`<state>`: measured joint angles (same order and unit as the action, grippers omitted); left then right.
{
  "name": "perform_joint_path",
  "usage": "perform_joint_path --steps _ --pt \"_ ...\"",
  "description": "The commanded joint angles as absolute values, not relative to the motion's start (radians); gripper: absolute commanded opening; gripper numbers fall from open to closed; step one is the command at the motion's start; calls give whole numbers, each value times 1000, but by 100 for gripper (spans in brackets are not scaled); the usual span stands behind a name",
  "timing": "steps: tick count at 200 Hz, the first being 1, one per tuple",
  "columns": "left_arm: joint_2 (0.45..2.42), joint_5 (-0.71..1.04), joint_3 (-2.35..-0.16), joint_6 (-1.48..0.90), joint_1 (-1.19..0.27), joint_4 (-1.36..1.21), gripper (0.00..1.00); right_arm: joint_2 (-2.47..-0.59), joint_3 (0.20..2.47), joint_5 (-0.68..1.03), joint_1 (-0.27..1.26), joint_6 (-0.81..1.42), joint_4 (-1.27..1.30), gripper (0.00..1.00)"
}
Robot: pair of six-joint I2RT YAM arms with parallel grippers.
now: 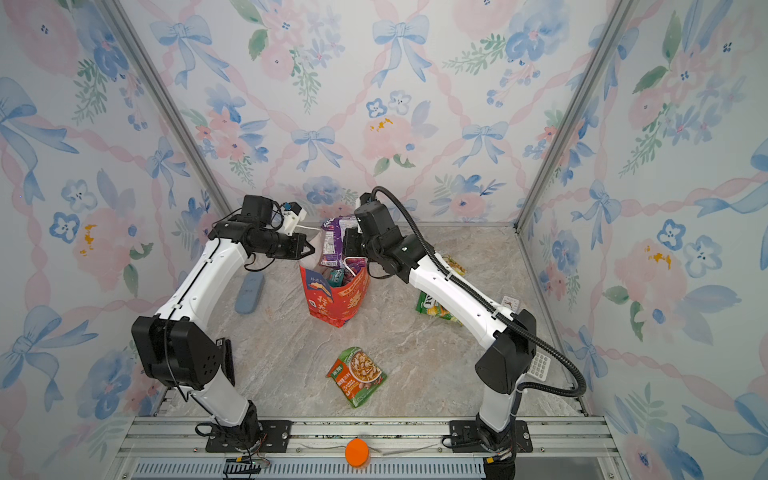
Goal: Place the snacks into the paper bag
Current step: 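Lower the purple packet into the bag mouth with the right gripper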
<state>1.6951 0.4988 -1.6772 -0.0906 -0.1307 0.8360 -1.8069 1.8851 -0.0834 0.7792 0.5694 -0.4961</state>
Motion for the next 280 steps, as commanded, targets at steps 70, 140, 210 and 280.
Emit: perform_joint_path --steps 70,140,210,280 --pt "1685 500 -1654 -86 -132 868 0 -1895 1986 -43 804 609 -442 0" --pt "1689 499 -1654 -86 -131 869 0 -1825 1876 -71 805 618 -408 0" --pt "1690 500 -1655 -89 -132 868 0 -1759 1777 -93 806 657 -393 0" --pt "1690 502 -1655 -90 -132 868 0 -1714 1700 -105 805 682 -373 0"
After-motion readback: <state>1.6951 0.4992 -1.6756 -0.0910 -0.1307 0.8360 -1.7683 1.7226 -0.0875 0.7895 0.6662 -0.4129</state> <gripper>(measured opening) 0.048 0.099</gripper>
